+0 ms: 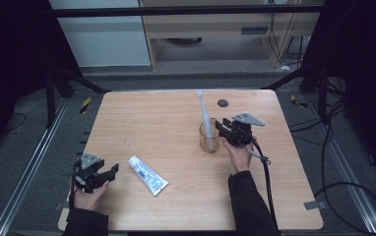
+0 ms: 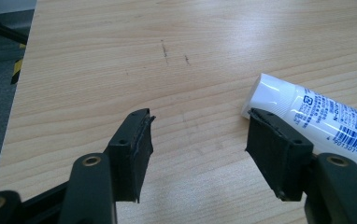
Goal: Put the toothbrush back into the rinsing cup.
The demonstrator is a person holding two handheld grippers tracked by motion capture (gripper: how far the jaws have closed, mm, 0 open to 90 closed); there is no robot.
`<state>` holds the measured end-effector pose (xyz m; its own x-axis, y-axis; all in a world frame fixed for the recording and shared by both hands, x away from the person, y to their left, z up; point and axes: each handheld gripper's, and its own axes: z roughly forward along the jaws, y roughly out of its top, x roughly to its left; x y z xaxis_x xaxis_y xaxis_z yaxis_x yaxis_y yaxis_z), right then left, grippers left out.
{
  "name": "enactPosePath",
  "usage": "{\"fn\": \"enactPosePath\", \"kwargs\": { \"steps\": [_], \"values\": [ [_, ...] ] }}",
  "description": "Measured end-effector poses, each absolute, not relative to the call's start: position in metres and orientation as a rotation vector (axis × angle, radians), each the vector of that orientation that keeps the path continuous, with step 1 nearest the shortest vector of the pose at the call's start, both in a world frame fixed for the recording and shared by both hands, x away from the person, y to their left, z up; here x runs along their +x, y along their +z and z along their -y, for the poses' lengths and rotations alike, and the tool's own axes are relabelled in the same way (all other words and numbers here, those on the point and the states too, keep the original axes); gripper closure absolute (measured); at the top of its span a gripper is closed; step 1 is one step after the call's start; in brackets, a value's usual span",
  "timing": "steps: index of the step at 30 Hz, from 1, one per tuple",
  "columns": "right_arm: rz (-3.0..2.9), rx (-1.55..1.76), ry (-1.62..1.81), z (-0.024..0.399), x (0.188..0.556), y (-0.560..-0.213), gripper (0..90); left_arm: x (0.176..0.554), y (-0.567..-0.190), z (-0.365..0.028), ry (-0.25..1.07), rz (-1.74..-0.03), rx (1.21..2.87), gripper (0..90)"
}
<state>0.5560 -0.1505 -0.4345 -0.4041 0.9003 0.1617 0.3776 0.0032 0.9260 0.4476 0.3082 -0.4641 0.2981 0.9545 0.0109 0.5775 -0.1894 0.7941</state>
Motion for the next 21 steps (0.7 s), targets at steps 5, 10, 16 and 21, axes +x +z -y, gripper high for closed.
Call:
{"fn": "enactPosePath", "kwargs": {
  "steps": [5,10,16,21],
  "values": [
    [-1.796,1.304,1.407,0.152,0.552,-0.433,62.8,0.448,-0.464,-0.309,0.689,-1.369,1.866,39.8],
    [-1.802,1.281,1.403,0.159,0.544,-0.423,62.6,0.447,-0.463,-0.308,0.688,-1.366,1.865,40.3],
    [-1.829,1.269,1.378,0.171,0.528,-0.408,59.4,0.447,-0.462,-0.307,0.673,-1.35,1.868,44.1],
    [-1.868,1.239,1.345,0.179,0.511,-0.399,58.3,0.446,-0.462,-0.306,0.663,-1.339,1.876,49.5]
  ]
}}
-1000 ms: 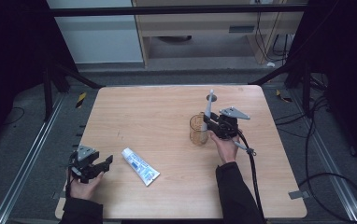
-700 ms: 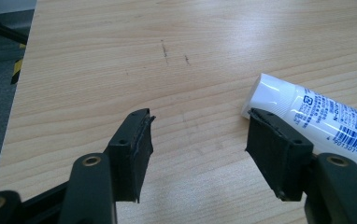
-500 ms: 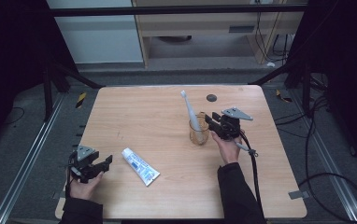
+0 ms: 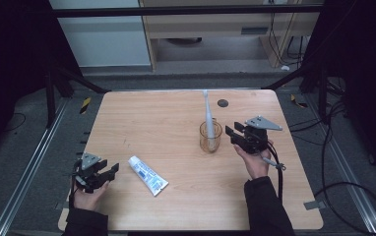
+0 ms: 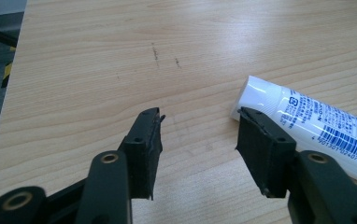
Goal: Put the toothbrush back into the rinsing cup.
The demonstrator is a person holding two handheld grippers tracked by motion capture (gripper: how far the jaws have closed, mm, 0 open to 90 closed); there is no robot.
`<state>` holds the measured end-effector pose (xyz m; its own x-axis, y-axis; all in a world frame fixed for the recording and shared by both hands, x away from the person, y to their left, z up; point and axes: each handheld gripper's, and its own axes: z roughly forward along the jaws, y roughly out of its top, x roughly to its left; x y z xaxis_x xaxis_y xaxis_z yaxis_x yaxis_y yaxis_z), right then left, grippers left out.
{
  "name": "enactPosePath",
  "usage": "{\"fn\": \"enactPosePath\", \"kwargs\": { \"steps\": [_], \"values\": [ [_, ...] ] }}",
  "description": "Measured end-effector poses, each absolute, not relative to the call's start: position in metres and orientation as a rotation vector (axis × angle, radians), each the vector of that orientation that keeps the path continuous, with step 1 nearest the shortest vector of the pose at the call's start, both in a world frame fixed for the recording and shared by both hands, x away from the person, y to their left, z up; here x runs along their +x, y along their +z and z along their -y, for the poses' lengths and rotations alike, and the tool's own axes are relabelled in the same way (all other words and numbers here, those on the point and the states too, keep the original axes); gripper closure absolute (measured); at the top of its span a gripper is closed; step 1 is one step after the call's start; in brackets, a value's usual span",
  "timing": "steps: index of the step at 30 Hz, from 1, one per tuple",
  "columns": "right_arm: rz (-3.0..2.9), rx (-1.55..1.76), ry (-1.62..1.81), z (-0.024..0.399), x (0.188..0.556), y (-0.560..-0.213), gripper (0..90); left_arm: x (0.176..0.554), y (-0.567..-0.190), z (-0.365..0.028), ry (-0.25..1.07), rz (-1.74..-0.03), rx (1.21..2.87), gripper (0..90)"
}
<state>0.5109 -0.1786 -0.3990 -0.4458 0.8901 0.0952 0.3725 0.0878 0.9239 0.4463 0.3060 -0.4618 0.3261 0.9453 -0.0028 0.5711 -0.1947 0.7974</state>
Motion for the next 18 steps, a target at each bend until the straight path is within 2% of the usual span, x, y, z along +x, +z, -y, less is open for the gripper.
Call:
{"fn": "enactPosePath", "kwargs": {
  "steps": [11,18],
  "values": [
    [-1.966,1.167,1.279,0.185,0.477,-0.393,59.1,0.445,-0.464,-0.3,0.591,-1.313,1.9,66.3],
    [-1.992,1.169,1.242,0.193,0.462,-0.399,60.5,0.443,-0.466,-0.286,0.516,-1.274,1.979,79.5]
  ]
}}
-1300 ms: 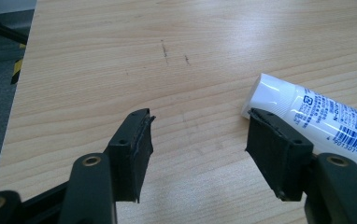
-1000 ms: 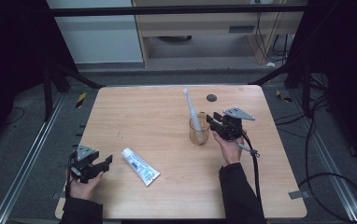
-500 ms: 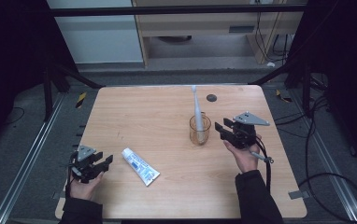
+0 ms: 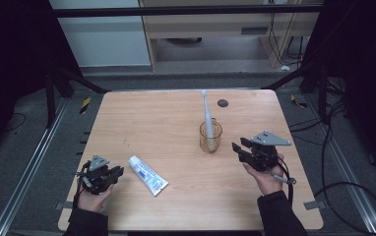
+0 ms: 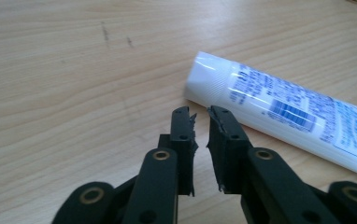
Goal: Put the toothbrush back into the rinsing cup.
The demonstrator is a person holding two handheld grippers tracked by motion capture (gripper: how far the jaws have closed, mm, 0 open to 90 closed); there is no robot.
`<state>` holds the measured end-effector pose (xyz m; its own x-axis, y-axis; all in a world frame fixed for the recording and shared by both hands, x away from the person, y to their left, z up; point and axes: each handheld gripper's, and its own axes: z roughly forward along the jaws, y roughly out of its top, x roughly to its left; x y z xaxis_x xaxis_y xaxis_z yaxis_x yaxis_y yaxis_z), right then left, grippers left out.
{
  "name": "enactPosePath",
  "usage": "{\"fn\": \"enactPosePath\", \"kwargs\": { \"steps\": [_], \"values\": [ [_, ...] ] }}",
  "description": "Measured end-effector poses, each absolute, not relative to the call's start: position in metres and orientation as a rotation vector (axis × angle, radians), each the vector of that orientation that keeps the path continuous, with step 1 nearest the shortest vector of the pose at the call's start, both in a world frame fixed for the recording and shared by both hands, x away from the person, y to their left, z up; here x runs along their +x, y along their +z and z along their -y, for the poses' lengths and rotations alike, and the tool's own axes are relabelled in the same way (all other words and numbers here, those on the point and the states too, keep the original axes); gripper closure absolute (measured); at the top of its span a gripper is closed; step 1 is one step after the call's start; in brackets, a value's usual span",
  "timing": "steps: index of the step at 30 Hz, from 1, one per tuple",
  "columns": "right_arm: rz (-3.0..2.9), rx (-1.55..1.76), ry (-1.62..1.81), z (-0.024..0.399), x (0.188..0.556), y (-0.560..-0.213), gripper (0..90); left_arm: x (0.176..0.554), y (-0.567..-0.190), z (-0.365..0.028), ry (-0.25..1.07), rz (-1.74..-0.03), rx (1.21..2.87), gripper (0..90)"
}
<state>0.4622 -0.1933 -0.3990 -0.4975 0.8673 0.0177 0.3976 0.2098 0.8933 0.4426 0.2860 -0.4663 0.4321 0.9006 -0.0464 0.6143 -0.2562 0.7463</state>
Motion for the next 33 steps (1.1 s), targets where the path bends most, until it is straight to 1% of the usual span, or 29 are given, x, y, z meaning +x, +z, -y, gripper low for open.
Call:
{"fn": "enactPosePath", "kwargs": {
  "steps": [5,11,21,33],
  "values": [
    [-1.989,1.188,1.237,0.203,0.453,-0.406,61.2,0.44,-0.468,-0.274,0.483,-1.239,2.025,85.5],
    [-1.984,1.239,1.21,0.217,0.446,-0.419,61.6,0.435,-0.472,-0.257,0.435,-1.199,2.079,89.0],
    [-1.98,1.3,1.169,0.233,0.437,-0.442,61.9,0.423,-0.476,-0.236,0.376,-1.119,2.158,89.6],
    [-1.967,1.347,1.121,0.247,0.437,-0.456,61.8,0.418,-0.48,-0.221,0.348,-1.05,2.23,89.6]
  ]
}}
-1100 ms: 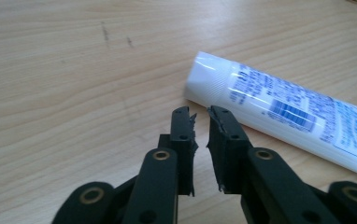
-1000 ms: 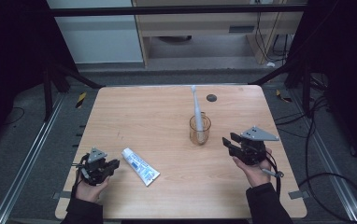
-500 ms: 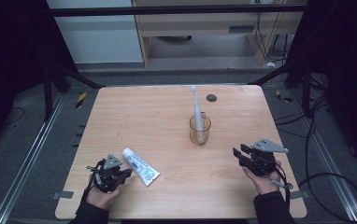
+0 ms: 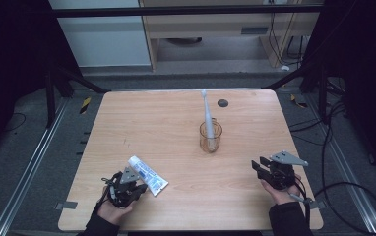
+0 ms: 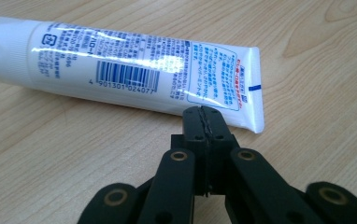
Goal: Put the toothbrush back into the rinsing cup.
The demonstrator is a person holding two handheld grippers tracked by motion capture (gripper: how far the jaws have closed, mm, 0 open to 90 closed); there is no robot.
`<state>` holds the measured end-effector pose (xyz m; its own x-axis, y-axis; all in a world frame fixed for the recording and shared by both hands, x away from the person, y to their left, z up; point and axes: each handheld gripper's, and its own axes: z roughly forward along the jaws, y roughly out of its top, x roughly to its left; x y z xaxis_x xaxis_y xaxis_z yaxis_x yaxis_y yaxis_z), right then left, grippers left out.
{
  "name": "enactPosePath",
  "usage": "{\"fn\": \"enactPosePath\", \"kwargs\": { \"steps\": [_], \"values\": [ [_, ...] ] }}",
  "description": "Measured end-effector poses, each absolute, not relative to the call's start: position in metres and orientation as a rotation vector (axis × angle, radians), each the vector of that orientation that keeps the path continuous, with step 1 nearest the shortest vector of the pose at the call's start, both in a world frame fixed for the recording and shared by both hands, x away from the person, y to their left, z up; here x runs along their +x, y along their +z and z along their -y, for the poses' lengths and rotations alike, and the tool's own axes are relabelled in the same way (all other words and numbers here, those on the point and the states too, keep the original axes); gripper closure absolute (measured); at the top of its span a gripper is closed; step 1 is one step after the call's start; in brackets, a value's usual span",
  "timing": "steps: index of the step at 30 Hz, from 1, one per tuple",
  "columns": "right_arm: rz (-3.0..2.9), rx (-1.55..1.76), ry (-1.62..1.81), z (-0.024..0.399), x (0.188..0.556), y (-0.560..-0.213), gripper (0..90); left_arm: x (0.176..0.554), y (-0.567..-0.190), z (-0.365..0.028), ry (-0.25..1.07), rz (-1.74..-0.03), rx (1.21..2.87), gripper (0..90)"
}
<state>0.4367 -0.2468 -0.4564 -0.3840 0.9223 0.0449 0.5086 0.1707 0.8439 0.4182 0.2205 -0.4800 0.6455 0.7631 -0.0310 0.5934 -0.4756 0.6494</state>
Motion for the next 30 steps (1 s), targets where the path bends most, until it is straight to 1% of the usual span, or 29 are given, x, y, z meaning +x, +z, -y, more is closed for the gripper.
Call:
{"fn": "enactPosePath", "kwargs": {
  "steps": [13,30],
  "values": [
    [-1.95,1.354,1.121,0.252,0.437,-0.458,61.3,0.419,-0.484,-0.212,0.339,-1.014,2.263,89.7],
    [-1.95,1.372,1.104,0.255,0.439,-0.463,61.3,0.428,-0.484,-0.202,0.346,-0.987,2.258,89.7]
  ]
}}
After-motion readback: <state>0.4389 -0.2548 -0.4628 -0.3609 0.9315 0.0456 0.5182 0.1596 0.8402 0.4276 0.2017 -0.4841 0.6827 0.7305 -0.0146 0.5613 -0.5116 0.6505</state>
